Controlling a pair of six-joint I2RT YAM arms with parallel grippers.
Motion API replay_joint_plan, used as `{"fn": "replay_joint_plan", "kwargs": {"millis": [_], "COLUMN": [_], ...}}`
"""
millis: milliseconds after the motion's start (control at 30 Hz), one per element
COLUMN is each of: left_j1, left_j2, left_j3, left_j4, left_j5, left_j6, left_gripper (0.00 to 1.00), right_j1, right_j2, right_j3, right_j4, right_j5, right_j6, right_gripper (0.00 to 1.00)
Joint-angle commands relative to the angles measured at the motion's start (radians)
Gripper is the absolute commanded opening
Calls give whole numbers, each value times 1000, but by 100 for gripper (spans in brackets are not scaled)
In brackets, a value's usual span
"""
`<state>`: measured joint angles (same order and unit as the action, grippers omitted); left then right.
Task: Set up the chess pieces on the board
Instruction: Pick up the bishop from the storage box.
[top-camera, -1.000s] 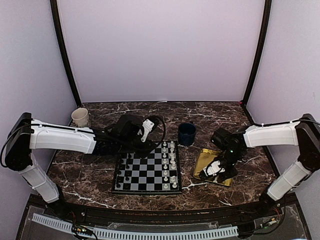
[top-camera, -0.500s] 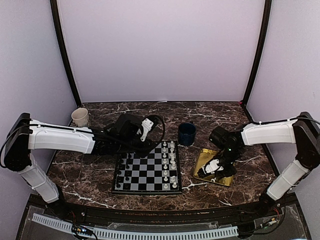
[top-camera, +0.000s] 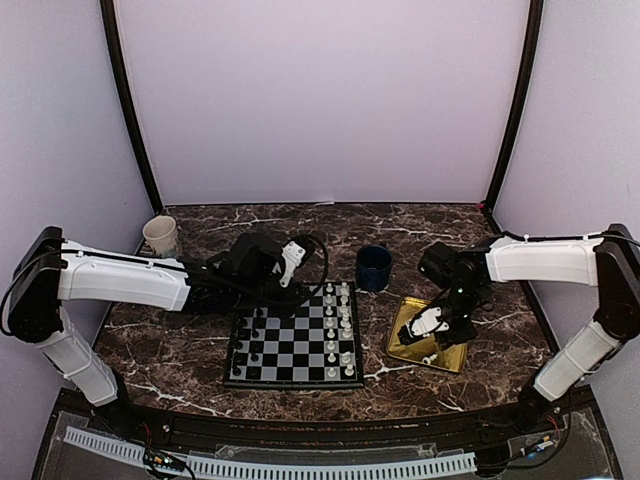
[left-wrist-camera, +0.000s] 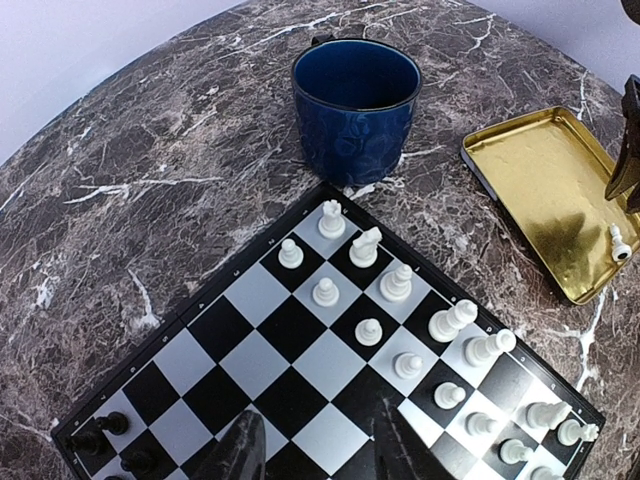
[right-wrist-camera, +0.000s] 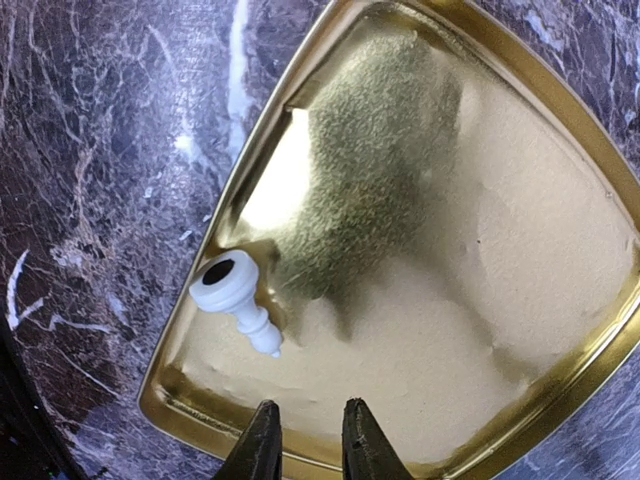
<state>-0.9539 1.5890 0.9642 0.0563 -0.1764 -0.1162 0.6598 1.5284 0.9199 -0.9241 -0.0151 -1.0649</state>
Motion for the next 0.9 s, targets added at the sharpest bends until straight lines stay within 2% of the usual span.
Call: {"fn": "replay_joint_plan", "kwargs": {"millis": [0, 500, 767, 867], "left_j1": [-2, -2, -2, -2], "left_j2": [-48, -61, -68, -69], "left_j3": [-23, -35, -34, -34], "left_j4": [22, 25, 16, 14], "left_j5": [-4, -18, -29, -31], "left_j6": [9, 7, 12, 14], "left_gripper": [39, 39, 39, 39], "right_j1": [8, 21, 26, 27], "right_j2": [-23, 59, 83, 74], "right_j3": [-7, -38, -76, -51], "right_j4": [-28, 57, 118, 77], "right_j5": [-51, -149, -97, -78], "right_j6": [0, 2, 8, 19], "right_gripper": [26, 28, 18, 15]}}
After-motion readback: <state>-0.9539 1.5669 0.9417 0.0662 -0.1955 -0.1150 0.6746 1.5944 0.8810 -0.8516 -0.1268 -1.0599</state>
